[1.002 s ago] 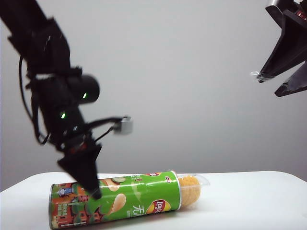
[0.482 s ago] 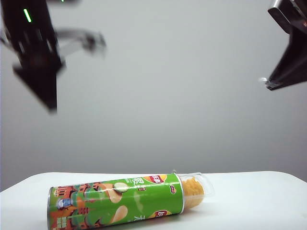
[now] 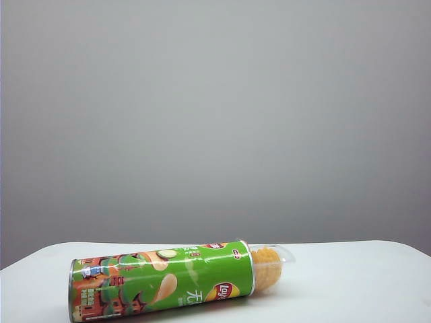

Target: Pick up the green tub of chips from the desk, pull out the transparent container with the chips inside partially, and then place the chips back on the desk.

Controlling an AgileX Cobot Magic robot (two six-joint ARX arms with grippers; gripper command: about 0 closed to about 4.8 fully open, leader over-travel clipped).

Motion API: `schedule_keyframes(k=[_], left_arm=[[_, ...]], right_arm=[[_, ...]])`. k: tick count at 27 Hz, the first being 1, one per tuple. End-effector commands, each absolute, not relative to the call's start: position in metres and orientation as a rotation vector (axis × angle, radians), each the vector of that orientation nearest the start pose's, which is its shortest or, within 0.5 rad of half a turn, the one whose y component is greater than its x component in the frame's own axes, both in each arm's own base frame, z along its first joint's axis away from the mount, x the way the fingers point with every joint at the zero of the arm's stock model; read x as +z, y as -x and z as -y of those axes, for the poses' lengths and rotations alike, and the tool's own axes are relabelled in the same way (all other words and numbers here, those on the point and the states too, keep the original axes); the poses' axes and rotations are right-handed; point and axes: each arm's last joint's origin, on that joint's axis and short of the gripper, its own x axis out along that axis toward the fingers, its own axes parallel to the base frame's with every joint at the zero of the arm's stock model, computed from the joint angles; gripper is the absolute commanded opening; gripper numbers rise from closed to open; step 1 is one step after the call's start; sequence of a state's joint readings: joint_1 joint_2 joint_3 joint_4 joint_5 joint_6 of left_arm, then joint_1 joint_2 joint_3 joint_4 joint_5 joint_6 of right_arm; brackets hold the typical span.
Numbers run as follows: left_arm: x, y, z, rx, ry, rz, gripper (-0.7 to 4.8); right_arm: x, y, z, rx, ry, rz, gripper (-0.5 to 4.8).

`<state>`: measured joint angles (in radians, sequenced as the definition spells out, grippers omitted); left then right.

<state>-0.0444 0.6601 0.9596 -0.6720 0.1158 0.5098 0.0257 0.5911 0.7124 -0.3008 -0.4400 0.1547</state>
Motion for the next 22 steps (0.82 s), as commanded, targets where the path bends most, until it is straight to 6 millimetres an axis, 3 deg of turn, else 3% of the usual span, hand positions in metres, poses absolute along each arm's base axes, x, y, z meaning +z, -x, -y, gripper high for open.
schedule_keyframes(k=[1,9,12,15,18,22], left_arm=[[0.349,-0.106,0.006,-0.263,-0.381,-0.2,2.99],[0.283,-0.087,0.004,-0.217,-0.211,-0.173,2.69],[0.273,-0.076,0.003,-0.166,-0.146,-0.133,2.68],[0.276,-0.062,0.002,-0.095,0.05,-0.066,2.68],[0.275,-0.058,0.0,-0.035,0.067,-0.011,2.68],[0.248,-0.081,-0.001,-0.023,0.083,0.147,2.66]], right_arm=[[0.339,-0.118,-0.01,0.397,-0.212,-0.063,-0.05],[0.324,-0.103,-0.007,0.275,-0.159,-0.013,-0.05],[0.311,-0.095,-0.007,0.254,-0.179,0.057,-0.05],[0.287,-0.085,-0.004,0.173,-0.23,0.124,-0.05],[0.258,-0.079,-0.002,0.097,-0.282,0.17,-0.05],[0.213,-0.086,-0.001,0.055,-0.292,0.119,-0.05]])
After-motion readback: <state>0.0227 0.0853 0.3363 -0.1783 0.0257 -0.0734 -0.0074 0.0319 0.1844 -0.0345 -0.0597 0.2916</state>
